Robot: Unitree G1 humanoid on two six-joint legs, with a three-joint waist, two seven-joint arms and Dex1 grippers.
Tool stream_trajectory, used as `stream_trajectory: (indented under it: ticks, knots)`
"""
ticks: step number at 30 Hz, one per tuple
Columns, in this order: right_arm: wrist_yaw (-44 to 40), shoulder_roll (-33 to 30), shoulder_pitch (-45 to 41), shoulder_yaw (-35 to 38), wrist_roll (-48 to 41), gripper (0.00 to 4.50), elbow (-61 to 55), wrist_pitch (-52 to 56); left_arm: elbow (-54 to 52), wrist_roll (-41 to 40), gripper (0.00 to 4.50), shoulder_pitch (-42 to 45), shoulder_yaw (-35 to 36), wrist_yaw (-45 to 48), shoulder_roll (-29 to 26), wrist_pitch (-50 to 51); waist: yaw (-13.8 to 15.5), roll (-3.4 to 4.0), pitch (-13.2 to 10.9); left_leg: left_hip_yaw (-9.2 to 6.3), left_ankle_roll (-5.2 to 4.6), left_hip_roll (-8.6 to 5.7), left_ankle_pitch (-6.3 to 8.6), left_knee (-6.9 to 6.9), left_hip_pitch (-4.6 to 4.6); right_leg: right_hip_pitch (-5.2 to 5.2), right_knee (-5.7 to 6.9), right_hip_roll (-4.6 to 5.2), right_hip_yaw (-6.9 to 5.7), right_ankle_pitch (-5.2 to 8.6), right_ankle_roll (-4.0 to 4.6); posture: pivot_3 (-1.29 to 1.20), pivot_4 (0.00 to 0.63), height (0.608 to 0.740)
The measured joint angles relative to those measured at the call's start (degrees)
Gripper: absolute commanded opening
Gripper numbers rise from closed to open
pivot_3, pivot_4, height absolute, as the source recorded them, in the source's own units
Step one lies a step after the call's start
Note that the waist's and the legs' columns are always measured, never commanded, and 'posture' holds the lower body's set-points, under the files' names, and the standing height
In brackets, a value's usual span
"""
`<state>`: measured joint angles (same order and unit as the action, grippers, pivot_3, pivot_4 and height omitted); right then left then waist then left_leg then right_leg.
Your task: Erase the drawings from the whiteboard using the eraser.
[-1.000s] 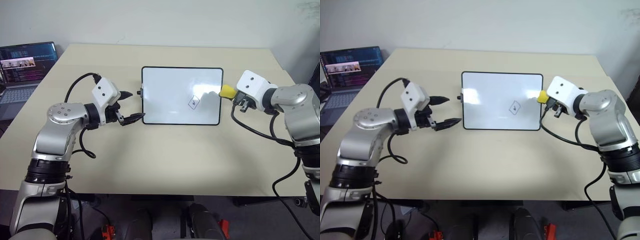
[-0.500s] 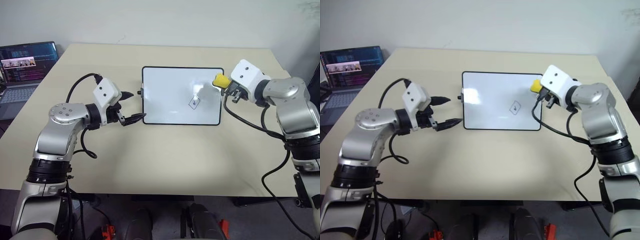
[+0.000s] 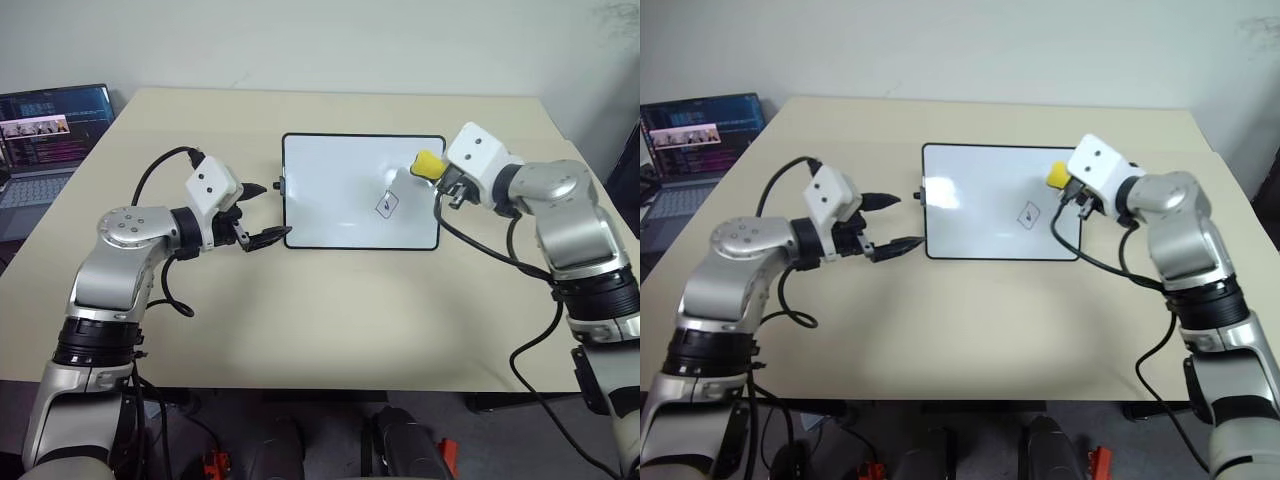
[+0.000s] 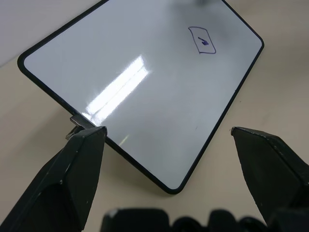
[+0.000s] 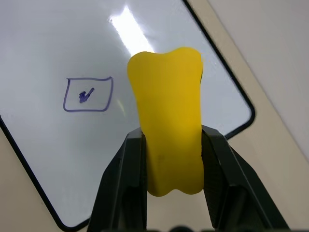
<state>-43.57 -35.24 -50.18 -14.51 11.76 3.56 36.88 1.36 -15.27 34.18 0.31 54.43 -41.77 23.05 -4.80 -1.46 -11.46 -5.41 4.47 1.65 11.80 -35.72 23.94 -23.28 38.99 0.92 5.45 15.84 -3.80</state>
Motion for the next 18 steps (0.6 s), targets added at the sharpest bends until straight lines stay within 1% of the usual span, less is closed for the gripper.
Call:
stream_trajectory:
  ticks: [2, 6, 10, 14, 18]
  knots:
    - [1.93, 1.70, 0.00, -1.44, 1.37, 1.12, 2.26, 2.53, 0.04, 0.01, 4.50, -0.03, -0.18, 0.03, 0.58, 0.00, 0.04, 0.00, 0.00, 0.00, 0.00, -0.01, 0.00, -0.01, 0.01, 0.00, 0.00, 0.00, 0.00, 0.00, 0.00, 0.00, 0.150, 0.740]
    - [4.50, 2.46, -0.51, -1.63, 3.03, 1.12, 5.25, 4.83, 1.14, 0.47, 4.50, -0.10, -0.22, 0.14, 0.57, -0.14, 0.05, 0.00, 0.00, -0.02, 0.00, -0.01, 0.00, 0.00, 0.01, 0.00, -0.01, 0.00, -0.02, 0.00, 0.00, 0.00, 0.150, 0.740]
    - [6.34, 4.59, -1.10, -3.11, 4.74, 1.12, 6.00, 6.18, 1.31, 0.69, 4.50, -0.06, -0.58, 0.18, 0.72, -0.72, -0.04, 0.01, 0.00, -0.01, 0.00, -0.01, 0.00, 0.00, 0.00, 0.00, 0.00, 0.00, -0.01, 0.00, 0.00, 0.00, 0.150, 0.740]
    - [6.18, 4.82, -0.72, -6.90, 7.34, 1.12, 4.82, 6.19, 1.31, 0.69, 4.50, -0.07, -0.92, 0.19, 0.81, -0.96, -0.06, 0.00, 0.01, -0.02, 0.00, -0.01, 0.00, -0.01, -0.01, 0.00, 0.02, 0.00, -0.01, 0.00, 0.00, 0.00, 0.150, 0.740]
    - [2.96, 4.99, 2.28, -11.37, 7.92, 1.12, 0.41, 6.52, 1.30, 0.66, 4.50, -0.09, -0.91, 0.16, 0.80, -0.99, -0.06, -0.02, 0.02, -0.05, 0.00, 0.00, 0.00, -0.05, -0.04, 0.04, 0.04, -0.01, -0.03, 0.00, 0.00, 0.00, 0.150, 0.740]
